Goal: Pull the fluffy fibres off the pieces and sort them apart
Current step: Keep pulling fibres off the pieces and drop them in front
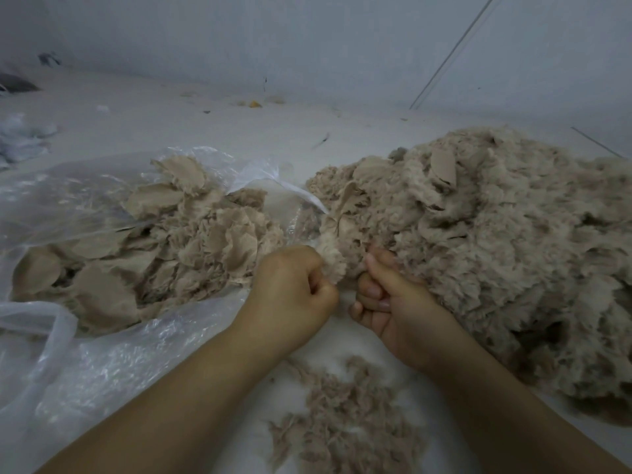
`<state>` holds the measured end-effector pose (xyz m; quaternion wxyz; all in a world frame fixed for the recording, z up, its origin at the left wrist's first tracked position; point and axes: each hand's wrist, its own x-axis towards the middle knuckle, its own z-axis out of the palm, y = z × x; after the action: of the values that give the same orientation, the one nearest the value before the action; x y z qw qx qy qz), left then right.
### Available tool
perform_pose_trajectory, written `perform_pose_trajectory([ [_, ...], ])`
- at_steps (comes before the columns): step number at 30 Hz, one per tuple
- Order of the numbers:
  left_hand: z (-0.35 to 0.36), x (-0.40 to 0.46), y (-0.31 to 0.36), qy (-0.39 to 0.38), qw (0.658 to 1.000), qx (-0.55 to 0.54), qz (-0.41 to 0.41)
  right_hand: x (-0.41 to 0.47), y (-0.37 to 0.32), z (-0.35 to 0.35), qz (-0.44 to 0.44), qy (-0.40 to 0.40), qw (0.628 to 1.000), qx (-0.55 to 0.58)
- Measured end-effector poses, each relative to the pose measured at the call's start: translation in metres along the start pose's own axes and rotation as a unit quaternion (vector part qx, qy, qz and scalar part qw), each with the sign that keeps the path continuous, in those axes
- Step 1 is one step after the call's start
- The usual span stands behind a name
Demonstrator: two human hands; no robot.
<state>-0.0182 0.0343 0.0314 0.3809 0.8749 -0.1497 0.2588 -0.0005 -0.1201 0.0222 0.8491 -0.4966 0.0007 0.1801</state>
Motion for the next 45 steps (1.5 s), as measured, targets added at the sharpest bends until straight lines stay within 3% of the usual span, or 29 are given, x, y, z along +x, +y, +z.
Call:
perform_pose_trajectory([
  [5,0.0032,0.0002,-0.0022,0.029,0.991,-0.095,-0.085,-0.0022,0.0017,-0.0030,-0.011,-0.026,0.999,-0.027],
  [11,0.0029,-0.0024,0.0019,-0.036,0.981,-0.185,-0.054,-0.0042,0.0042,-0.0043,-0.037,-0.055,0.996,-0.065],
  [14,0.0023,-0.0026,0.0006,-0.098,0.955,-0.257,-0.116,-0.0031,0.0048,-0.0043,-0.031,-0.040,0.997,-0.056],
  [18,0.0004,0.0006,0.0000,-0.085,0.926,-0.320,-0.183,-0.0045,0.0050,-0.0031,-0.025,-0.043,0.996,-0.071],
  [24,0.0039,0.0018,-0.0040,-0.080,0.901,-0.354,-0.237,-0.0050,0.0036,-0.0018,-0.015,-0.035,0.997,-0.074],
  [30,0.0017,0.0015,-0.0026,-0.109,0.879,-0.399,-0.237,-0.0054,0.0032,-0.0007,-0.014,-0.040,0.995,-0.088],
  [35,-0.0020,0.0010,-0.0010,-0.068,0.887,-0.425,-0.165,-0.0050,0.0025,-0.0005,-0.014,-0.043,0.995,-0.091],
  [39,0.0017,0.0027,-0.0024,0.024,0.939,-0.320,-0.123,-0.0027,0.0038,-0.0026,-0.019,-0.031,0.997,-0.064],
  [45,0.0025,0.0010,-0.0021,0.069,0.958,-0.264,-0.091,-0.0035,0.0040,-0.0013,-0.017,-0.049,0.996,-0.070],
])
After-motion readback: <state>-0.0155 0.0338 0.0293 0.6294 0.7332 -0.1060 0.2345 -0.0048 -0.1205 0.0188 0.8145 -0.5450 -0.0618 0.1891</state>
